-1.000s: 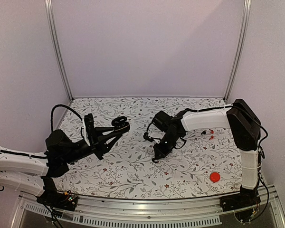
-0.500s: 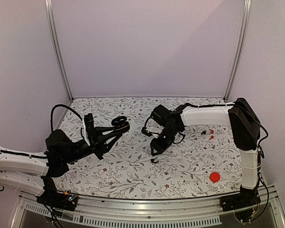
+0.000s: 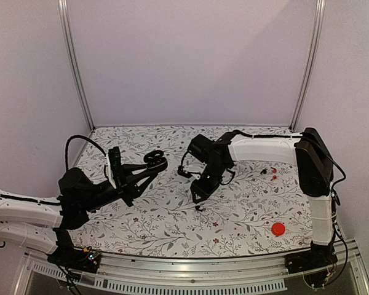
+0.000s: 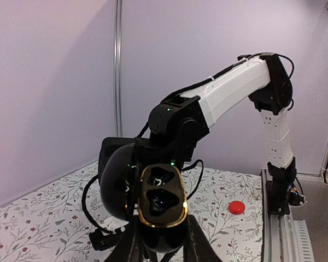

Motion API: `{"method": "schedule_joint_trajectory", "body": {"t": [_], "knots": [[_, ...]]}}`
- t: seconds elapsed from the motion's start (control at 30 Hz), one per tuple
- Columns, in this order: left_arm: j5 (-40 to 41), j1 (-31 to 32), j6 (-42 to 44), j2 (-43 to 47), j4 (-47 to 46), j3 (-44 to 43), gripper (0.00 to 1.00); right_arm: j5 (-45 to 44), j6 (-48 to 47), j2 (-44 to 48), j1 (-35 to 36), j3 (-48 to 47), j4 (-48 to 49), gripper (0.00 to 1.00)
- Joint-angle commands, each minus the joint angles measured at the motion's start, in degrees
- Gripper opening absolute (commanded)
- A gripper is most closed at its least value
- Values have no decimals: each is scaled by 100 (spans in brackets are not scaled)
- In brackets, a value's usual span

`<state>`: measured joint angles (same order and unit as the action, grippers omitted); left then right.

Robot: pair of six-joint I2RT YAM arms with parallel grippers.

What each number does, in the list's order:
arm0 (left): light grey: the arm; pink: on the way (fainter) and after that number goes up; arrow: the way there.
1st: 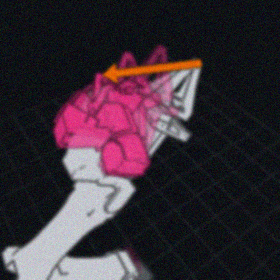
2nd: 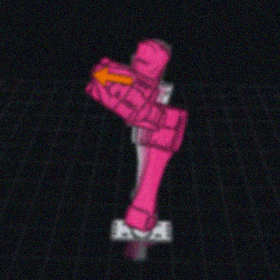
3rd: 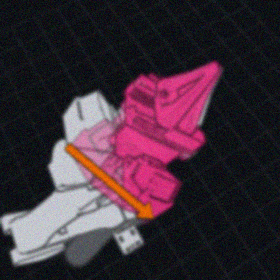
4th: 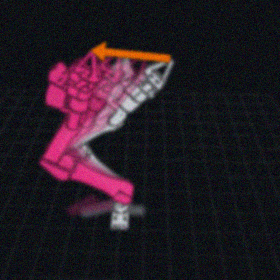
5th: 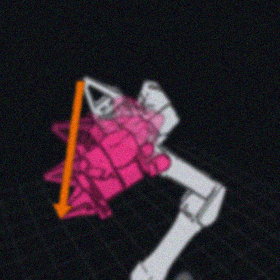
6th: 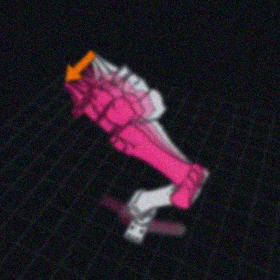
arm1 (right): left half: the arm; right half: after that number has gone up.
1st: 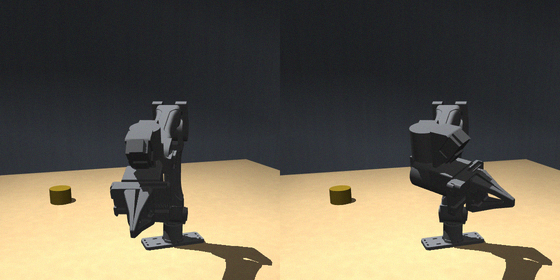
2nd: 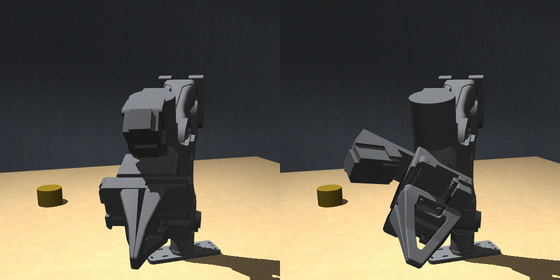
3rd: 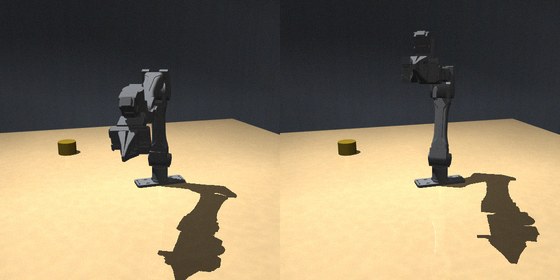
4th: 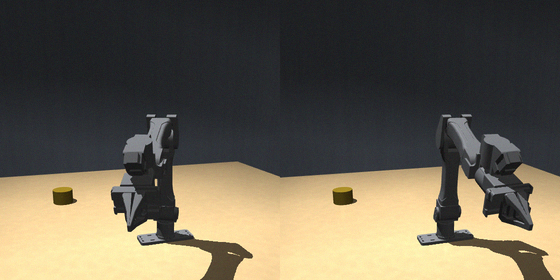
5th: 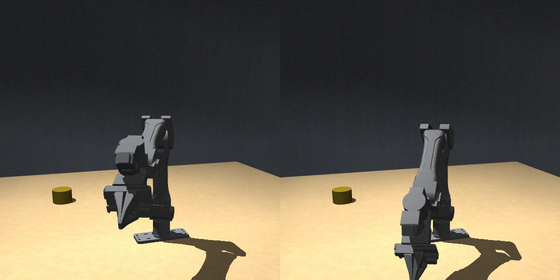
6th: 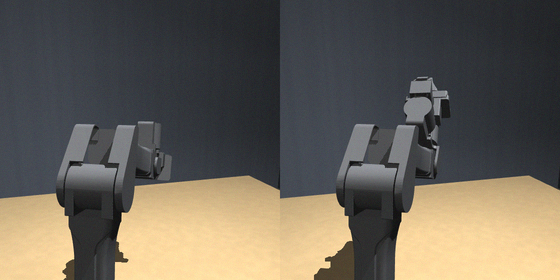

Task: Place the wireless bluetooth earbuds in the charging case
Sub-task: Rotate the left earbud at the center of the board, then pick up the left earbud from the center of the board.

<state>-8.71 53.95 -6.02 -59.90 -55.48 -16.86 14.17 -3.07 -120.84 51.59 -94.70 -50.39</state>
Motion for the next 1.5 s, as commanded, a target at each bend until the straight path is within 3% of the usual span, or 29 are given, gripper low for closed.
{"method": "schedule_joint_trajectory", "body": {"t": [0.0, 0.6, 1.47], "knots": [[-25, -95, -19, 68, -213, 78, 18, -178, -114, -273, 70, -291, -352, 40], [-4, -94, -26, 99, -249, 165, 18, -449, -115, -933, 291, -862, -838, 39], [-25, -88, -43, 114, -310, 201, 18, -931, -10, -1261, 562, -1238, -1182, 19]]}}
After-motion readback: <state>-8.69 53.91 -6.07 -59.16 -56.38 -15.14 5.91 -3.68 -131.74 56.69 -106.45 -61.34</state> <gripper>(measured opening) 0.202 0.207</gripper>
